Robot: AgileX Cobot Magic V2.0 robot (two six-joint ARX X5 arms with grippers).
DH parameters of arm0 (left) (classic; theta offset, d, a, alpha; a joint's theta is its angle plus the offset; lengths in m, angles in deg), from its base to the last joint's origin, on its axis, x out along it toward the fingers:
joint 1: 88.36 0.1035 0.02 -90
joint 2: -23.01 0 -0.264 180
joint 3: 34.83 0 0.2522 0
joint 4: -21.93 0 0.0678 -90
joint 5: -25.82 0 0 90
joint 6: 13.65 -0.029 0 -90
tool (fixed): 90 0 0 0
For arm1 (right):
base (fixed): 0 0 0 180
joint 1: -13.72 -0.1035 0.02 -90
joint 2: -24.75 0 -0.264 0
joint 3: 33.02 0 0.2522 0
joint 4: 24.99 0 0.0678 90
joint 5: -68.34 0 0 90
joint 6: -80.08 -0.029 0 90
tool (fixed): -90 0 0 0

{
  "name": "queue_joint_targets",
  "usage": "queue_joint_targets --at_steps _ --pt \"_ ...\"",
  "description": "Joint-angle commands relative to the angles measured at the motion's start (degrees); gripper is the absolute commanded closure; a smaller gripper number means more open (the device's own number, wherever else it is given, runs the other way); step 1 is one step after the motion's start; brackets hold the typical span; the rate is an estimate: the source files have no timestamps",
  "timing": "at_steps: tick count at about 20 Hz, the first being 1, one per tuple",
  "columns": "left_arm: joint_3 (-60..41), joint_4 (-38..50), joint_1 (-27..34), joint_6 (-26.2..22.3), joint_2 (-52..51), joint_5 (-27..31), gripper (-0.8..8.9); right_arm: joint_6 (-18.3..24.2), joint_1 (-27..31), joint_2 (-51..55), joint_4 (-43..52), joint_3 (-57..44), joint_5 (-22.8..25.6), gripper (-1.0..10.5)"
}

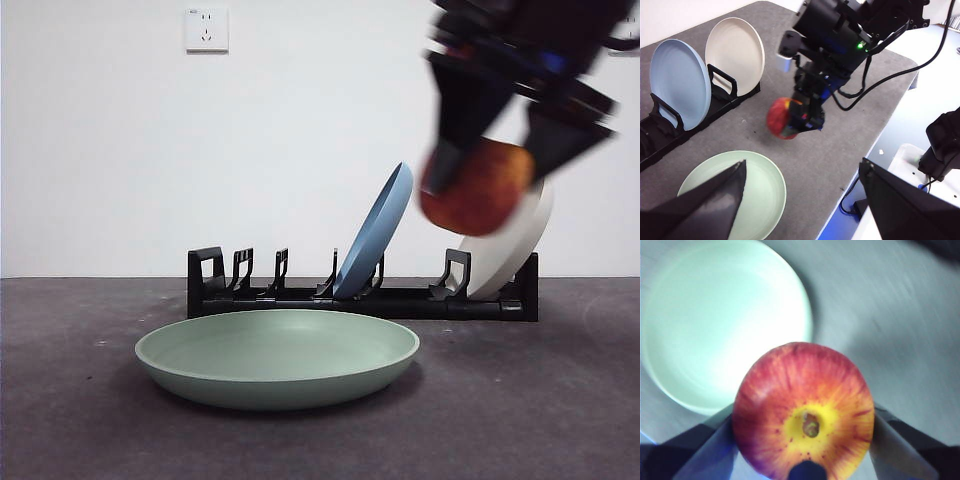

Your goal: Take the green plate from the plate rack,put the plate on the table,take the apple from the table,put the apple in the plate

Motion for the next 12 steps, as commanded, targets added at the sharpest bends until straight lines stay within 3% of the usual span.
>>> queue_joint_targets --at_steps 1,7,12 --pt "0.0 0.2 -0.1 0.2 -0.1 0.1 4.36 -2.1 -3.8 -4.2 2.4 3.5 0.3 9.6" --pt "0.0 -1.0 -0.1 0.2 0.0 0.1 4.36 -2.1 -9.5 -20.7 5.1 12.9 0.3 9.6" --pt "0.0 -1.5 -0.1 0.2 0.0 0.1 4.36 -1.8 -12.0 -29.6 6.8 14.7 0.9 9.6"
